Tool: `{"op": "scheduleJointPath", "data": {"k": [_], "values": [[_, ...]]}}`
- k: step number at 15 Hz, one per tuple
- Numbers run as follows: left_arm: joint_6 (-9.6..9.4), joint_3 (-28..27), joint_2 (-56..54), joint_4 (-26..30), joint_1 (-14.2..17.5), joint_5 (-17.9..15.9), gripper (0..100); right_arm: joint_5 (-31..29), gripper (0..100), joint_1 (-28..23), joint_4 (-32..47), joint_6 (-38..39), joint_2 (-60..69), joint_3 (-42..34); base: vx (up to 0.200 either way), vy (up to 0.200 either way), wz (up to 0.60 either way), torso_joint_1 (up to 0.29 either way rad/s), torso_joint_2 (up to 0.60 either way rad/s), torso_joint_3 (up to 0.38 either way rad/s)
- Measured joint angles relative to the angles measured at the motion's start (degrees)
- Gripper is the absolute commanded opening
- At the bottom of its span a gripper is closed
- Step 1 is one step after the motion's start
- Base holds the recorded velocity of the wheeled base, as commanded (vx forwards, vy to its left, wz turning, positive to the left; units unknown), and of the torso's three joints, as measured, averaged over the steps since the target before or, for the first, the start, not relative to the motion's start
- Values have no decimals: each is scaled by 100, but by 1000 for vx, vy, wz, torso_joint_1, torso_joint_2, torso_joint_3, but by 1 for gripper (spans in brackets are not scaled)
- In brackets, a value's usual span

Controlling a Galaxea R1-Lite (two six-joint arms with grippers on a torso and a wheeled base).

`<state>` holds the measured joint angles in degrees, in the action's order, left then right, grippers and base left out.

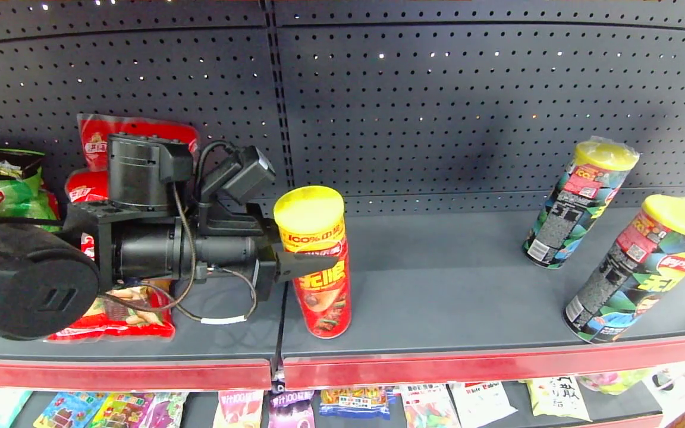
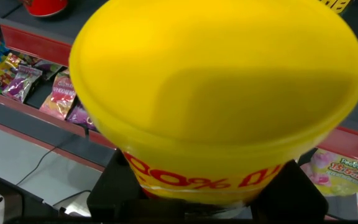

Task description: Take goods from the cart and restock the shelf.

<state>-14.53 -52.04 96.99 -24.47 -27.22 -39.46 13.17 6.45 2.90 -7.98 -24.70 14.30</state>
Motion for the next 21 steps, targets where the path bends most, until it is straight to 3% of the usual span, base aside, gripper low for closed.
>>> {"op": "scheduleJointPath", "data": {"k": [9,12,17,18,21], "values": [[-7,166,-178,369,-74,-68,0,0,0,2,0,0,-13,-50,0,0,0,0,0,0],[-150,276,-195,343,-78,-72,0,0,0,2,-1,-2,-18,-57,0,0,0,0,0,0],[-163,358,-176,356,-72,-22,0,2,0,2,-1,-9,-33,-66,0,0,0,0,0,0],[-167,362,-171,350,-72,-17,100,5,0,5,-1,-6,-41,-68,0,0,0,0,0,0],[-163,378,-156,395,-72,5,100,7,0,2,0,-16,-60,-68,0,0,0,0,0,0]]}}
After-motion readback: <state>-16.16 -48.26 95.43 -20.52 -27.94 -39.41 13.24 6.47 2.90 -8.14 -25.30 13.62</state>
